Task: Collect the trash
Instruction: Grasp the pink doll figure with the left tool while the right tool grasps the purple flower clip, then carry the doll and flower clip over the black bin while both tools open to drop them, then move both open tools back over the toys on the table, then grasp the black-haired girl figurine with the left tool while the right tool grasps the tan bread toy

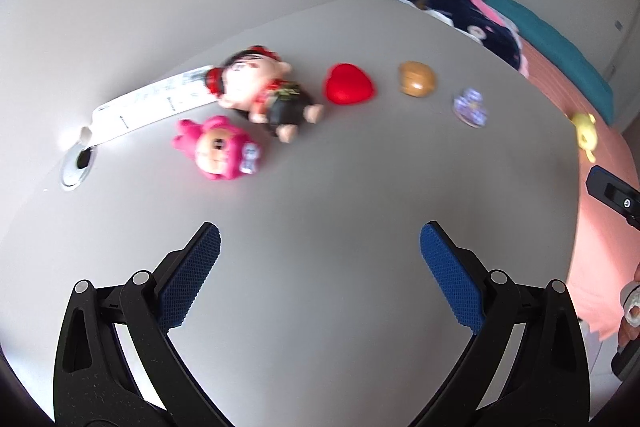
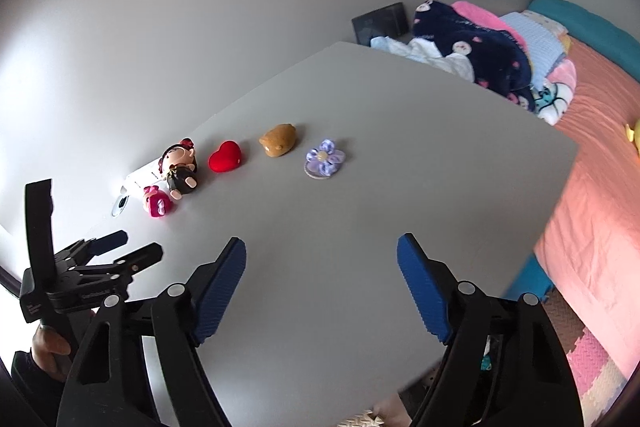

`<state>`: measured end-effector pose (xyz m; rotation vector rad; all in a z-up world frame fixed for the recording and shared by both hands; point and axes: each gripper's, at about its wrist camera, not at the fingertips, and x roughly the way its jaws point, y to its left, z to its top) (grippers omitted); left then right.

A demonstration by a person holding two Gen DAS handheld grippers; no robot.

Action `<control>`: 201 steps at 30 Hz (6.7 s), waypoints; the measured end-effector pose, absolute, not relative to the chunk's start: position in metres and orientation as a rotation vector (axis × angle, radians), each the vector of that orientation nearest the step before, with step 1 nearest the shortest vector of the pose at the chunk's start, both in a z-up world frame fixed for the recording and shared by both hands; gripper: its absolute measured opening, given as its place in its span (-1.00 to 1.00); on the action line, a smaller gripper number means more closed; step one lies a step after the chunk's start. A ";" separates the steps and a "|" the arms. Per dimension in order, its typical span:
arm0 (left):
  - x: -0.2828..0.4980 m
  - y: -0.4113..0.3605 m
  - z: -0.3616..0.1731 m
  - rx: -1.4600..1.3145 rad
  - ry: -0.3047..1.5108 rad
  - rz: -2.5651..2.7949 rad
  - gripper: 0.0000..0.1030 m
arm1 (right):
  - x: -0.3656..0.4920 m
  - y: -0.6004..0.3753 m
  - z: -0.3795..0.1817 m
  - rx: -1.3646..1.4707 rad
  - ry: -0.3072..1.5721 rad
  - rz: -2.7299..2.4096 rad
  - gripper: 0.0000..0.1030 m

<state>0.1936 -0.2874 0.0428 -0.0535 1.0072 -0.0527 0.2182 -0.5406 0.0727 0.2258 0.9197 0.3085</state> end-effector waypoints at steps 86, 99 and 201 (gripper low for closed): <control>0.094 -0.628 0.051 0.428 0.912 -0.905 0.37 | 0.023 -0.763 0.077 0.478 0.861 -0.054 -0.93; 0.103 -0.630 0.032 0.520 0.964 -0.810 0.88 | -0.004 -0.798 0.068 0.606 0.801 -0.239 0.69; 0.315 -0.235 0.000 -0.264 0.939 0.231 0.71 | 0.366 -0.436 0.015 0.087 0.974 0.303 -0.15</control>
